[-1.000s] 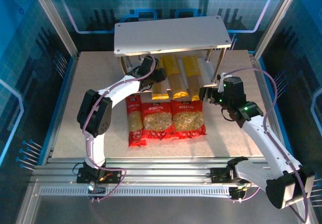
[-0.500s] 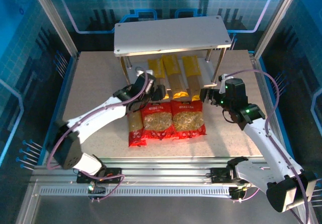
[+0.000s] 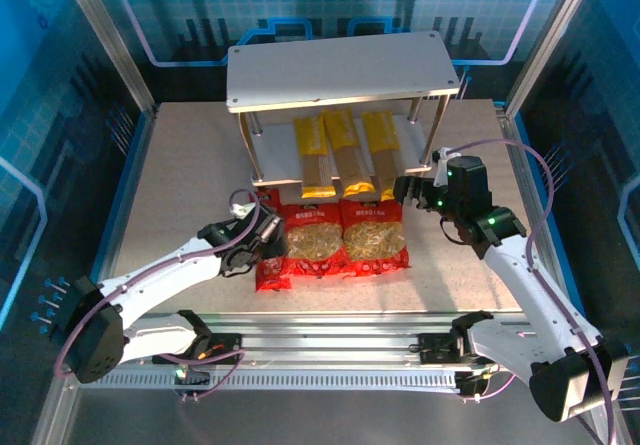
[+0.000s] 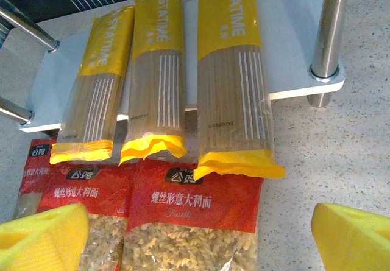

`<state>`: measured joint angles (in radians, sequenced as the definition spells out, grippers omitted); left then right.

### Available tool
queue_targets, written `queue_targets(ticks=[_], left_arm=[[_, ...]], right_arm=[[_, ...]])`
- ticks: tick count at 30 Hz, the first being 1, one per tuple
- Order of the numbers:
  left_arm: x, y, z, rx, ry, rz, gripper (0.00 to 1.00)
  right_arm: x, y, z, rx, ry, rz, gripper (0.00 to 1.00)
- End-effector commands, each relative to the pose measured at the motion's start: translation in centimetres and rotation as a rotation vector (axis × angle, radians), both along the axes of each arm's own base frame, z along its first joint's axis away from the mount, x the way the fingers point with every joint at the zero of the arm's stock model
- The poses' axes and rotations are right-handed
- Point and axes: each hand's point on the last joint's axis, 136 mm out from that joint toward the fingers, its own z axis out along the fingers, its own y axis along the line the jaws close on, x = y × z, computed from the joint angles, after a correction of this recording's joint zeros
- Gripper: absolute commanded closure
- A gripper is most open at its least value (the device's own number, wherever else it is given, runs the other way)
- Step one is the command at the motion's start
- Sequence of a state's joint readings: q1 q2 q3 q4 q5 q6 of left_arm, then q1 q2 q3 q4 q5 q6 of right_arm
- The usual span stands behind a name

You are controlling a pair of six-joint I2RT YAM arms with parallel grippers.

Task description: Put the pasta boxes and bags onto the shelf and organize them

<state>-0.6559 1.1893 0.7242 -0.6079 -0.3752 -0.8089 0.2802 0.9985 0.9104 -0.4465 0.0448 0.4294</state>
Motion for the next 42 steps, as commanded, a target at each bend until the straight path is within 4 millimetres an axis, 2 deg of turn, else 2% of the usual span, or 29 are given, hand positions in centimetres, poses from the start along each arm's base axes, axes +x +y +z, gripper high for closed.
queue_targets(ticks=[1,12,19,27,29,32,36,39,41,42], left_arm=[[-0.1,0.3,-1.1,-0.030,0.033,0.057,0.14],[0.3,0.0,-4.5,-0.043,0.105,0.067,0.14],[1.2,-1.3,-5.8,-0.072,0.131,0.048,0.09],[0.7,-1.2,-8.0,-0.090,0.203,0.059,0.10],[0.6,-1.3,-8.3,-0.093,0.214,0.052,0.20],[0.6,-1.4,-8.1,-0.097,0.219,0.030,0.43],[0.2,-1.5,-7.4,-0.101,0.223,0.002,0.66],[0.0,-1.4,-6.9,-0.109,0.218,-0.003,0.90],[-0.1,-1.5,-6.5,-0.122,0.214,-0.014,1.00],[-0.1,-1.6,-6.2,-0.131,0.212,-0.019,1.00]], right_arm=[[-0.1,-0.2,0.9,0.019,-0.014,-0.009,0.05],[-0.4,-0.7,0.8,-0.001,-0.013,-0.020,0.05],[-0.5,-0.8,0.9,-0.013,-0.014,-0.021,0.05],[-0.4,-1.0,0.4,-0.022,-0.005,-0.026,0.05],[-0.3,-1.0,0.3,-0.023,-0.002,-0.026,0.05],[-0.2,-1.0,0.3,-0.023,-0.002,-0.026,0.05],[-0.2,-1.0,0.4,-0.018,-0.005,-0.030,0.05],[-0.2,-0.9,0.3,-0.011,-0.005,-0.029,0.05],[-0.2,-0.9,0.2,-0.007,-0.003,-0.031,0.05],[-0.2,-0.8,0.3,-0.005,-0.004,-0.031,0.05]])
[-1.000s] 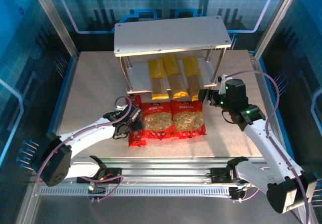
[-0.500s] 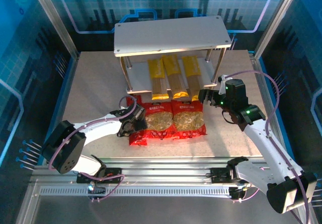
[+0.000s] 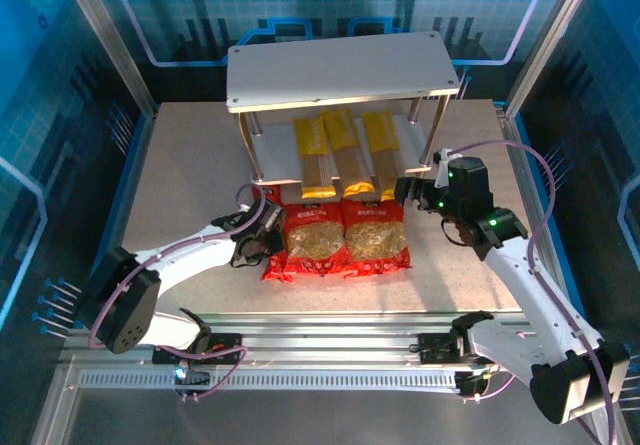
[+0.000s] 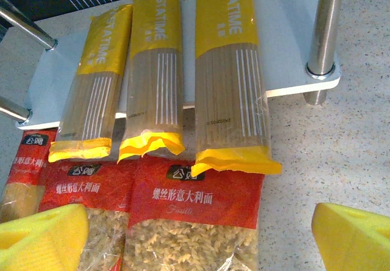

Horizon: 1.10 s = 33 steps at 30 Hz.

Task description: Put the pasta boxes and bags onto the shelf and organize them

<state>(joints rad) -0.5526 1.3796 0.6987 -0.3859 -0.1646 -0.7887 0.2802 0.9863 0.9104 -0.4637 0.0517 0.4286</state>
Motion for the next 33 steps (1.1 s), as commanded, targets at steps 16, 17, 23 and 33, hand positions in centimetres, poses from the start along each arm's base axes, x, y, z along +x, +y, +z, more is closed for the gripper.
queue_targets(ticks=[16,17,23,33], left_arm=[[-2.7,1.3,8.7,-0.046,-0.067,-0.071,1.00],[-2.7,1.3,9.4,-0.053,-0.080,-0.072,1.00],[-2.3,0.4,12.7,-0.128,-0.148,-0.088,1.00],[2.1,-0.8,15.8,-0.183,-0.311,-0.088,1.00]], right_arm=[[0.2,-0.4,0.3,0.024,-0.014,-0.026,0.05],[0.2,-0.3,0.3,0.027,-0.014,-0.024,0.05],[0.4,0.1,0.4,0.038,-0.012,-0.014,0.05],[0.2,0.4,0.7,0.029,-0.014,-0.001,0.05]])
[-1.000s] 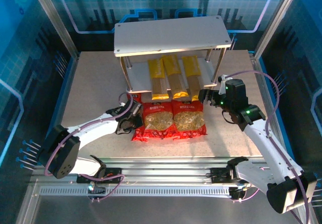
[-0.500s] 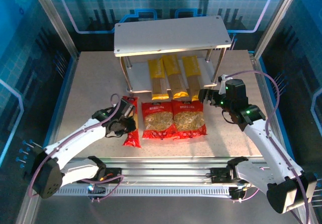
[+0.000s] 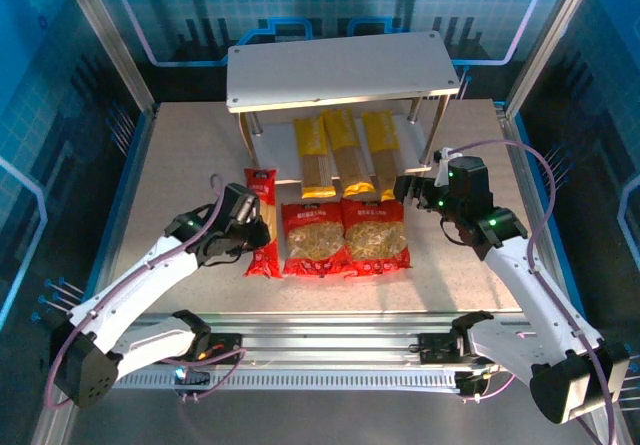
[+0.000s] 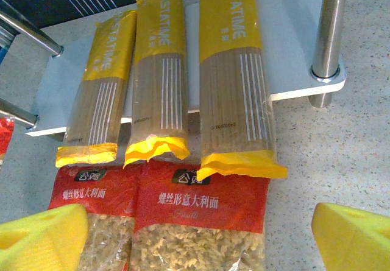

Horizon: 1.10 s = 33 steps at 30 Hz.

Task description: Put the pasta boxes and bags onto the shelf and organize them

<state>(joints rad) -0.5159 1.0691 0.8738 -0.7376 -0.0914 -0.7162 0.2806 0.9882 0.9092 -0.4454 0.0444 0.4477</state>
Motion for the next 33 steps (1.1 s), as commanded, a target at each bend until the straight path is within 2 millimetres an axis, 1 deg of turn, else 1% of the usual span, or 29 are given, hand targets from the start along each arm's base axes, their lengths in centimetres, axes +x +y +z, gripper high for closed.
queue_targets(ticks=[1,7,10,13,15,17,19,21,23,25,27,30,33], left_arm=[[5.1,-2.1,5.4,-0.102,-0.230,-0.025,1.00],[9.6,-3.6,6.3,-0.098,-0.308,-0.055,1.00],[12.2,-3.7,6.7,-0.081,-0.344,-0.049,1.00],[14.6,-3.4,6.9,-0.055,-0.369,-0.038,1.00],[15.8,-3.5,7.3,-0.056,-0.382,-0.039,1.00],[16.6,-4.1,7.5,-0.073,-0.380,-0.052,1.00],[16.7,-5.1,7.3,-0.115,-0.359,-0.072,1.00],[16.3,-5.6,6.7,-0.145,-0.332,-0.078,1.00],[15.6,-5.6,5.8,-0.153,-0.309,-0.076,1.00],[14.8,-5.2,5.1,-0.144,-0.292,-0.068,1.00],[14.2,-4.8,4.8,-0.132,-0.284,-0.066,1.00],[13.9,-4.5,5.4,-0.114,-0.292,-0.078,1.00],[14.4,-3.9,6.5,-0.055,-0.320,-0.094,1.00]], right_arm=[[0.0,0.3,0.5,0.005,-0.005,0.006,0.05],[-0.2,0.6,0.5,-0.003,0.003,0.016,0.05],[-0.1,0.8,0.4,-0.002,0.008,0.019,0.05],[0.0,0.9,0.5,-0.007,0.010,0.024,0.05],[0.0,0.9,0.5,-0.012,0.010,0.026,0.05],[0.1,0.8,0.5,-0.018,0.010,0.023,0.05],[0.1,0.7,0.5,-0.024,0.011,0.020,0.05],[0.1,0.6,0.5,-0.030,0.009,0.016,0.05],[0.1,0.6,0.3,-0.033,0.012,0.012,0.05],[0.2,0.6,0.1,-0.035,0.014,0.014,0.05],[0.3,0.7,0.0,-0.034,0.020,0.018,0.05],[0.6,1.0,-0.1,-0.028,0.025,0.023,0.05],[0.7,1.1,0.0,-0.021,0.022,0.024,0.05]])
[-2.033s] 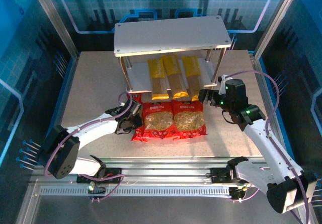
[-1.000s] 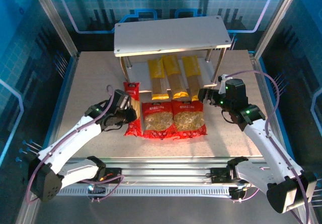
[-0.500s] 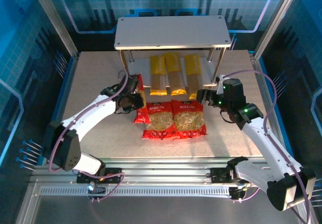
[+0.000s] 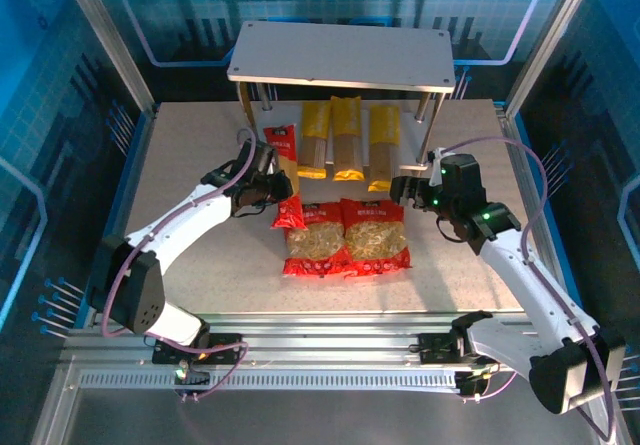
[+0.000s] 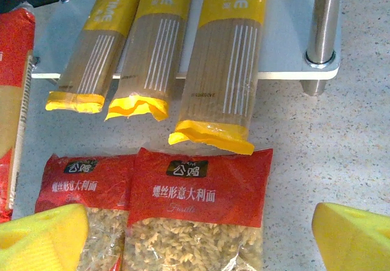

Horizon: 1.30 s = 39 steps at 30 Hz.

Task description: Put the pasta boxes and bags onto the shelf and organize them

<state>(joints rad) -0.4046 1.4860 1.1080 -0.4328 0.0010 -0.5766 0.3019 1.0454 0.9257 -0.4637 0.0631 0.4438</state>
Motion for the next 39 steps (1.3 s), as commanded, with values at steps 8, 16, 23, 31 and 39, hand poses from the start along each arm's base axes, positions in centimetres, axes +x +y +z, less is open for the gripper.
queue_targets(ticks=[8,16,23,31,39], left_arm=[[6.1,1.5,8.5,0.082,-0.265,-0.053,0.99],[11.2,2.6,7.9,0.127,-0.274,-0.043,0.99],[14.2,3.3,6.6,0.193,-0.281,-0.028,1.00],[16.7,3.9,5.6,0.242,-0.296,-0.004,0.99],[19.4,4.2,4.9,0.282,-0.303,0.013,0.99]], right_arm=[[0.0,0.6,1.6,0.009,-0.032,0.010,0.05],[-0.2,0.4,1.8,-0.008,-0.032,-0.002,0.05],[-0.1,0.4,1.7,-0.015,-0.026,-0.011,0.05],[0.4,0.9,1.1,-0.018,-0.005,-0.004,0.05],[0.5,1.1,0.7,-0.025,0.004,-0.005,0.05]])
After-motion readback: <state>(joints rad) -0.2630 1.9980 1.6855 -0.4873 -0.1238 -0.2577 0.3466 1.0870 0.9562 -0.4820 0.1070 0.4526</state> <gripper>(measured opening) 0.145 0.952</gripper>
